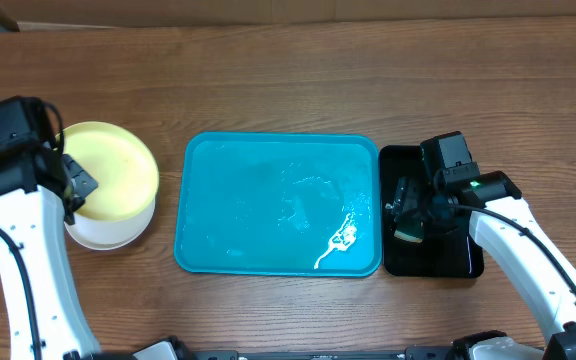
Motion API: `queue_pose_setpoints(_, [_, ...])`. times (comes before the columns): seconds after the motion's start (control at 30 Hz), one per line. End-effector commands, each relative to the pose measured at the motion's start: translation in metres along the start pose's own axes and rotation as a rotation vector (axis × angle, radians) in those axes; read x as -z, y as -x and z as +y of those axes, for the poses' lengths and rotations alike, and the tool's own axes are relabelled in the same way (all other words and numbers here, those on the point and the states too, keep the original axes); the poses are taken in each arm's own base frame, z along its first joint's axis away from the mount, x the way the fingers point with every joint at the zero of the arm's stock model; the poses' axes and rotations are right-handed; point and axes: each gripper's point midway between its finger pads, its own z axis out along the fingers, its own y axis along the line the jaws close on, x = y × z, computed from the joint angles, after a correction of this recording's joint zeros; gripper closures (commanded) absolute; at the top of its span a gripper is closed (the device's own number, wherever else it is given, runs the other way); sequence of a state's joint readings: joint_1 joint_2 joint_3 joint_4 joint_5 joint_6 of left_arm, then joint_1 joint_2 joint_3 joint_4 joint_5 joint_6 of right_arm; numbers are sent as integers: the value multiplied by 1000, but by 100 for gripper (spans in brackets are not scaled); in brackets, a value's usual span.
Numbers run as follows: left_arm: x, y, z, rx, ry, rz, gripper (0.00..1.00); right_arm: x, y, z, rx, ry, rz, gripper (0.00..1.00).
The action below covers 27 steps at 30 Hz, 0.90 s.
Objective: Clean dirty plates on tray and stack at the side
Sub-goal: 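Release the yellow plate on the stack and lift left gripper away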
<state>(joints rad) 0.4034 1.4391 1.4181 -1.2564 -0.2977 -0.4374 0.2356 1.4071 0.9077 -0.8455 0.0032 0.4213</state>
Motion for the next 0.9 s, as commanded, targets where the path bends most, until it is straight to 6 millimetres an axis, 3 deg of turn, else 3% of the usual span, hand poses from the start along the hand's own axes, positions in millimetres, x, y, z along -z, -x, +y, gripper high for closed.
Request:
queue_pose_setpoints(0.0, [-28, -5, 3, -21, 16, 89, 96, 8, 7, 5, 8, 24, -24, 25])
queue_pose_setpoints(0.37, [-106, -18, -1, -15, 9, 330, 96, 15, 7, 15, 37, 77, -21, 25])
queue_pose_setpoints(0.6, [-140, -32, 6, -14, 59, 439, 94, 15, 1, 12, 36, 67, 3, 25])
queue_pose_setpoints(0.7, [-142, -33, 8, -4, 59, 448, 42, 15, 1, 12, 36, 67, 3, 25])
queue_pose_setpoints(0.77, [-141, -32, 7, 0, 48, 448, 16, 15, 1, 12, 36, 67, 3, 25])
queue_pose_setpoints(0.87, [-138, -32, -5, -6, -23, 461, 0, 15, 0, 15, 37, 81, 8, 25])
